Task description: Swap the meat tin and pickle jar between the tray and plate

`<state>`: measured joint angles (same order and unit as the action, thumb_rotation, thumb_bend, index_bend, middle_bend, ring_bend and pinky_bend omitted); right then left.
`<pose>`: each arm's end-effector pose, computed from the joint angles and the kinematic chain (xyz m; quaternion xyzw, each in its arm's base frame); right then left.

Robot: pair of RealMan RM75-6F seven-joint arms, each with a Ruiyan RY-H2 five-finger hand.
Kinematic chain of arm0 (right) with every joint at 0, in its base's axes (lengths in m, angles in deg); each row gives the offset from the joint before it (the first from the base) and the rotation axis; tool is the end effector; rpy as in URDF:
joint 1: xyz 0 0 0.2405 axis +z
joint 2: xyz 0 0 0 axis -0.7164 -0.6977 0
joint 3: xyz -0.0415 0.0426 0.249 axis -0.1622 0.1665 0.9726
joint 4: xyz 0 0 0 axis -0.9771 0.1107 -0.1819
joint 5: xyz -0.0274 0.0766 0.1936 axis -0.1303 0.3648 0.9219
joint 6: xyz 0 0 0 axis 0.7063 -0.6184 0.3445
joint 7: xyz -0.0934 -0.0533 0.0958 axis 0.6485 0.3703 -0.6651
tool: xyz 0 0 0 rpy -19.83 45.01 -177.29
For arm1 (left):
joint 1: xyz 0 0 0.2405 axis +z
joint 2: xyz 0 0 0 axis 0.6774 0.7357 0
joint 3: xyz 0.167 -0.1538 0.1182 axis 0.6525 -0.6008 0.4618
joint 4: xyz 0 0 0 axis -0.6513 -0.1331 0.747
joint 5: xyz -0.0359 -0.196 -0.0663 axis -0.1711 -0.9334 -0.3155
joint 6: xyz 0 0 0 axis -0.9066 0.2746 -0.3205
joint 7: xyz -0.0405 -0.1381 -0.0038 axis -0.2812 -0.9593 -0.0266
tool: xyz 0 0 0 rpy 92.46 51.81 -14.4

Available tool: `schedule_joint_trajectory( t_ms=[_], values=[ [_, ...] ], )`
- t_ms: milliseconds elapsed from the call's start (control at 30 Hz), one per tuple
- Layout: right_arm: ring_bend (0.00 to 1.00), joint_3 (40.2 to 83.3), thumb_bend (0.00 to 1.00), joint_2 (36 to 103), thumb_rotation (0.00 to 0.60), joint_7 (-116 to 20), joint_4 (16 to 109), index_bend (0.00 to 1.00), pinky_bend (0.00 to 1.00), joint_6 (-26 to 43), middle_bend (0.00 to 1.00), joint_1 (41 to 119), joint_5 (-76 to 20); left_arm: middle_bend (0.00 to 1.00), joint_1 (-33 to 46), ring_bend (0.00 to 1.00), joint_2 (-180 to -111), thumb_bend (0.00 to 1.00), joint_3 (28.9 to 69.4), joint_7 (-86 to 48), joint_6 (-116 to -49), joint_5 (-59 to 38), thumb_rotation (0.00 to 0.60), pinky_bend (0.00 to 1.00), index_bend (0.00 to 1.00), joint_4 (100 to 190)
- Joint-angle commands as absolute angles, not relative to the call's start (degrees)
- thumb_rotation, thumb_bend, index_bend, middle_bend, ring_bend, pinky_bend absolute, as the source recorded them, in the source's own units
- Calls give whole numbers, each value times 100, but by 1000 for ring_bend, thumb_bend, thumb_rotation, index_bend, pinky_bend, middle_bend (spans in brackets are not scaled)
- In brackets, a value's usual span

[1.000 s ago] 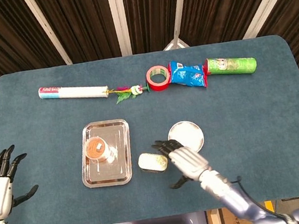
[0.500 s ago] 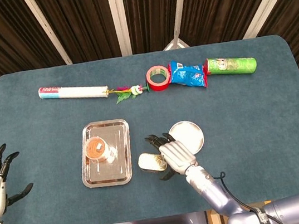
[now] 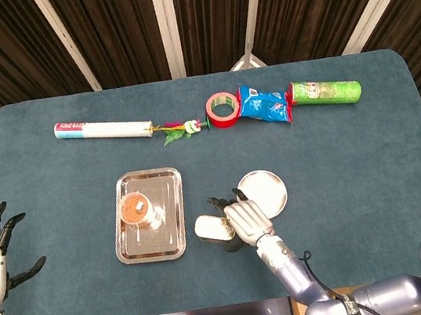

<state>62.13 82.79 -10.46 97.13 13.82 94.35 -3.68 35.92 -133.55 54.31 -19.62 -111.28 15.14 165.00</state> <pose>-0.0588 -0.2698 -0.0475 0.7046 -0.5093 0.3588 0.3397 -0.2836 0.1886 0.1401 -0.5478 -0.3718 -0.4794 0.5761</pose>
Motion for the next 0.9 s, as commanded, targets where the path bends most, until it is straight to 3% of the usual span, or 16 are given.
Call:
schedule_joint_trajectory(
  t_ms=[33, 200, 600, 900],
  values=[
    [418, 6222, 3, 8469, 600, -1075, 9543, 323, 44, 1563, 393, 9401, -512, 0, 3597, 0, -13352, 124, 5417, -1993, -11110, 1511, 600, 68, 216, 16501],
    [516, 6254, 24, 8865, 600, -1149, 9146, 490, 139, 1926, 530, 9304, -799, 0, 3618, 0, -13355, 126, 5374, -2043, -11115, 1512, 600, 68, 220, 16496],
    [616, 6299, 137, 9073, 600, -1236, 8834, 578, 203, 2169, 634, 9087, -1206, 0, 3675, 0, -13392, 145, 5262, -2173, -11174, 1482, 600, 68, 240, 16508],
    [625, 6519, 145, 8768, 600, -1326, 9181, 592, 213, 2317, 644, 8884, -1400, 0, 3702, 0, -13402, 146, 5196, -2193, -11171, 1437, 600, 68, 248, 16501]
  ],
)
